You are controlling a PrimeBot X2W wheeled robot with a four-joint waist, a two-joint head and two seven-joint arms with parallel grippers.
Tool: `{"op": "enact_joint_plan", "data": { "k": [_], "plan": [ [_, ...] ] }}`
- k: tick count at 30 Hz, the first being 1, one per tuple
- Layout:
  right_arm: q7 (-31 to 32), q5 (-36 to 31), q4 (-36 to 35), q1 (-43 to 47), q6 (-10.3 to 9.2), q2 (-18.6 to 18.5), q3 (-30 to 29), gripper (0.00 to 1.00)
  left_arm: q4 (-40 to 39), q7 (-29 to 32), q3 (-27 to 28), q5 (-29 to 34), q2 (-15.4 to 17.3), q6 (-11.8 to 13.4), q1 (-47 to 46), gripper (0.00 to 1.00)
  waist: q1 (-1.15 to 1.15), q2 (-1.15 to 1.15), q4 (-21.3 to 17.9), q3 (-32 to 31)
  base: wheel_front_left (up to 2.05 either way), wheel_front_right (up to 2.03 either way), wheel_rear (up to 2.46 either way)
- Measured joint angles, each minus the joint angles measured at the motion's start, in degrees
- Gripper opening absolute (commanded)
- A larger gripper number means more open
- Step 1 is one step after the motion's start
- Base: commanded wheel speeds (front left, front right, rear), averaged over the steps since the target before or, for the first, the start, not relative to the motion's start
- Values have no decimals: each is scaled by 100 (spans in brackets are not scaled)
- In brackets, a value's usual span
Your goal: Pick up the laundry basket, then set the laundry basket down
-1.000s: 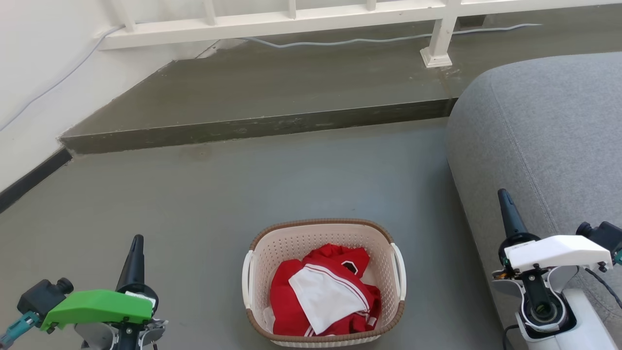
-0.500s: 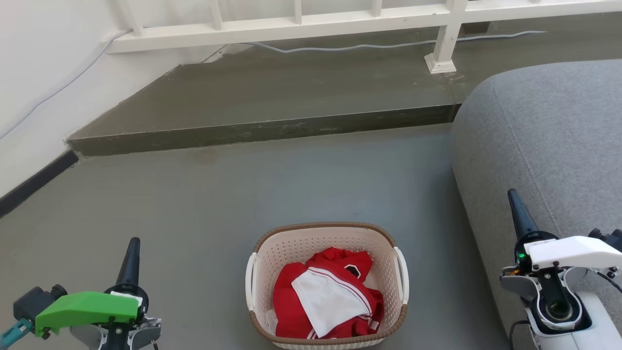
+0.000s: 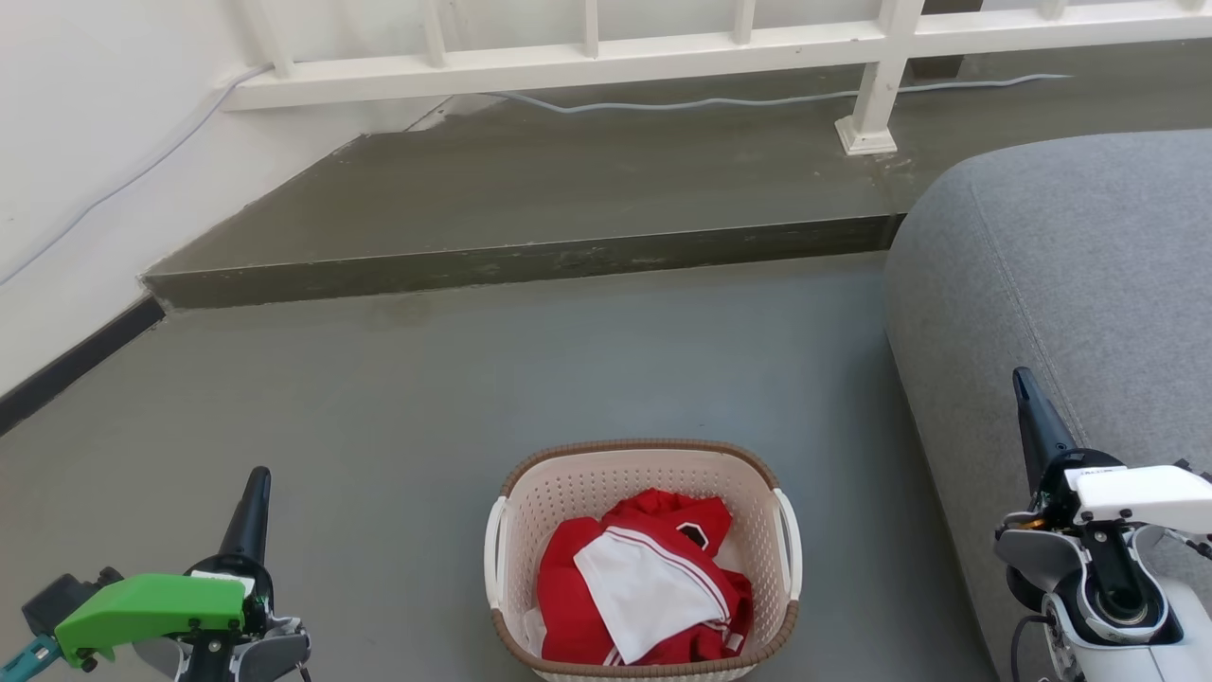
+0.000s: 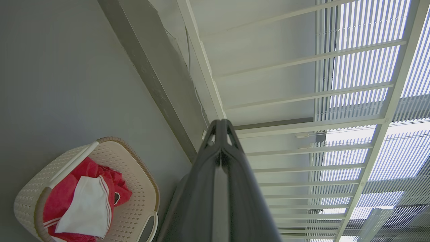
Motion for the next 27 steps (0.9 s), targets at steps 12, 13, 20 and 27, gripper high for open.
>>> {"op": "enact_joint_plan", "data": {
  "k": [12, 13, 20, 27],
  "plan": [
    [182, 783, 22, -1, 99, 0, -208, 0, 70, 221, 115, -725, 2, -1, -15, 0, 0, 0, 53, -61, 0, 0, 0],
    [204, 868, 24, -1, 100, 0, -225, 0, 75, 223, 119, -779, 2, -1, -18, 0, 0, 0, 58, -67, 0, 0, 0],
    [231, 971, 37, -1, 100, 0, -245, 0, 79, 227, 127, -851, 3, -1, -31, 0, 0, 0, 62, -72, 0, 0, 0],
    [231, 971, 45, -1, 100, 0, -248, 0, 80, 227, 131, -851, 3, -1, -53, 0, 0, 0, 62, -72, 0, 0, 0]
  ]
}}
